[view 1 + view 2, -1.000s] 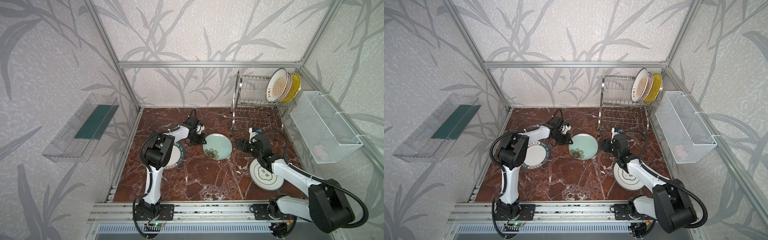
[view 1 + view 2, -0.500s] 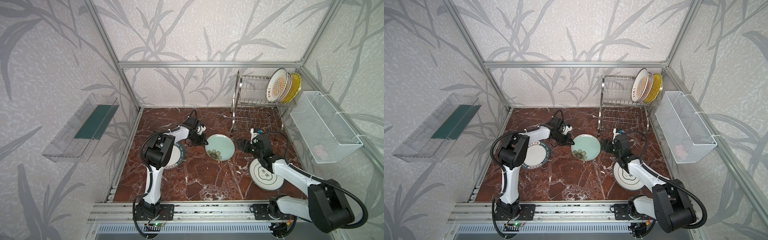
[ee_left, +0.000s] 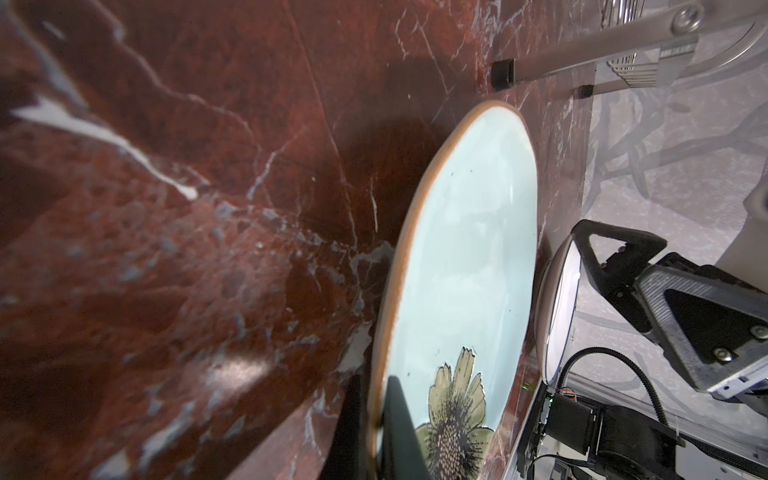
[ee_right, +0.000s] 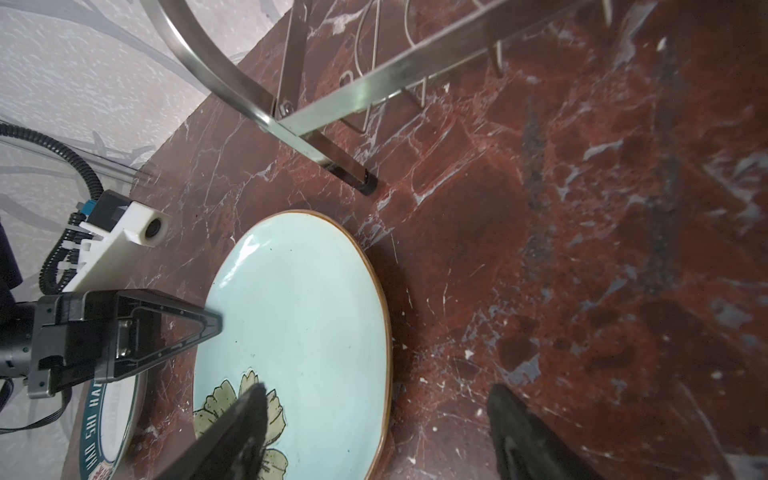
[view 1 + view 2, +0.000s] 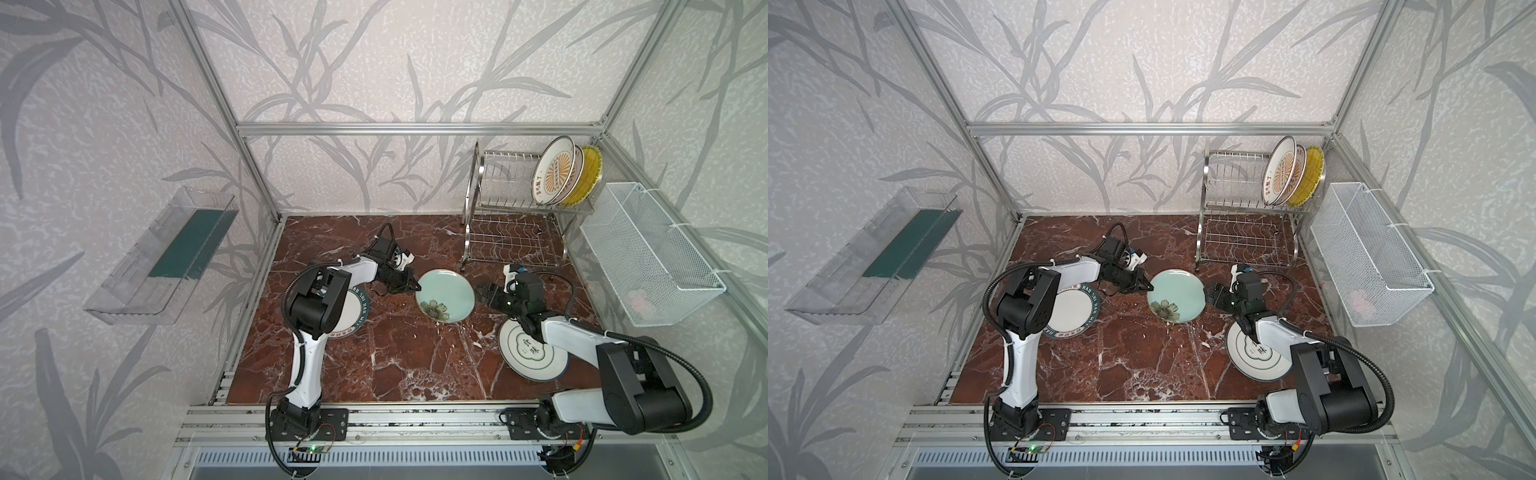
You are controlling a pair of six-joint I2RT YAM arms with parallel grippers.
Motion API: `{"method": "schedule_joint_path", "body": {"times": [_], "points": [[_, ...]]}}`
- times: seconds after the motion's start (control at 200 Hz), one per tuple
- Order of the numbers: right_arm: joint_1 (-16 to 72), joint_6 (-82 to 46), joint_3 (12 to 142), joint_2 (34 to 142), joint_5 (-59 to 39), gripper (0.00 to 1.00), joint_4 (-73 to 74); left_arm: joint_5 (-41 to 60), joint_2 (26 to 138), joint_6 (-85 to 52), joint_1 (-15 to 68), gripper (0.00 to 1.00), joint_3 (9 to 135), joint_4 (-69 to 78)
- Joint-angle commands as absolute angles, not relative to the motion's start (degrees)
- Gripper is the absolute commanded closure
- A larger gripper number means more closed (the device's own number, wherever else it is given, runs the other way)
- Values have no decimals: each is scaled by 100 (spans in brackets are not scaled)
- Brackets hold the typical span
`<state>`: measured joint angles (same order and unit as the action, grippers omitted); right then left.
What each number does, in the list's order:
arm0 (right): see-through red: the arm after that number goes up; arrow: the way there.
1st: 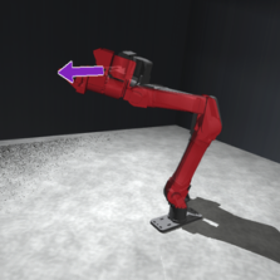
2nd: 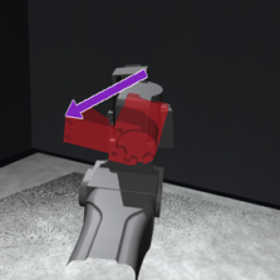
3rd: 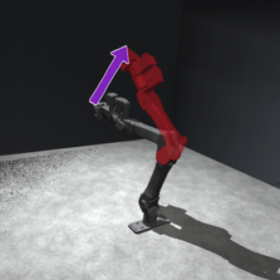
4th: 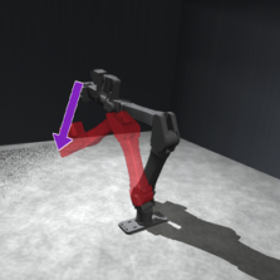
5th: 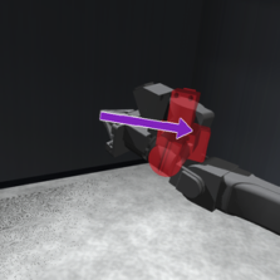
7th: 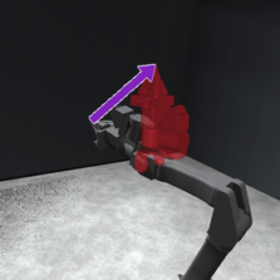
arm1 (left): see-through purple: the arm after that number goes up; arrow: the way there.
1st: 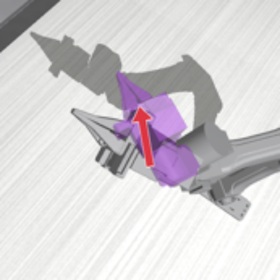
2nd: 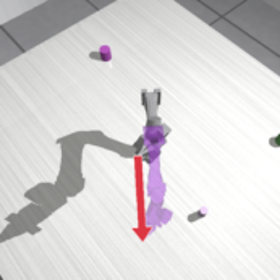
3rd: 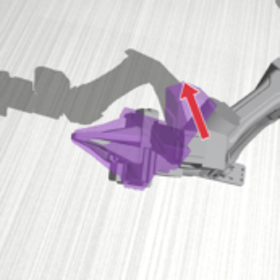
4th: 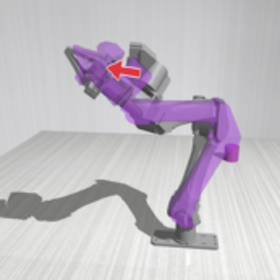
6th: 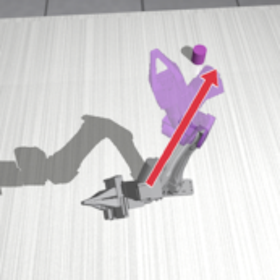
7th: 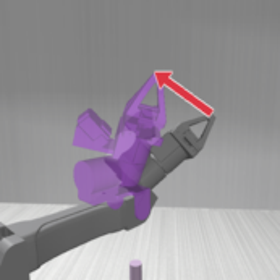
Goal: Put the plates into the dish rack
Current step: 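Move the right gripper over the green flower plate rim while the left holds it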
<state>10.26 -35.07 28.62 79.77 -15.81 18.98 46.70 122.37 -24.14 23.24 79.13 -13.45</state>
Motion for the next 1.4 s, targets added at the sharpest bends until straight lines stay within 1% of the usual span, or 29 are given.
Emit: {"method": "schedule_joint_path", "body": {"times": [0.0, 0.335, 0.89, 1.395], "points": [[987, -3613, 2850, 8136, -1852, 19, 2316, 4815, 12244, -2506, 2321, 100, 7818, -1128], [942, -3958, 2918, 8771, -2258, 20, 2673, 5139, 12178, -2689, 2276, 100, 7671, -757], [925, -4358, 3101, 9587, -3221, 24, 3498, 5306, 12175, -2776, 2276, 100, 7654, -624], [931, -4666, 3190, 9729, -3874, 27, 4201, 5313, 12327, -2689, 2303, 100, 7729, -775]]}}
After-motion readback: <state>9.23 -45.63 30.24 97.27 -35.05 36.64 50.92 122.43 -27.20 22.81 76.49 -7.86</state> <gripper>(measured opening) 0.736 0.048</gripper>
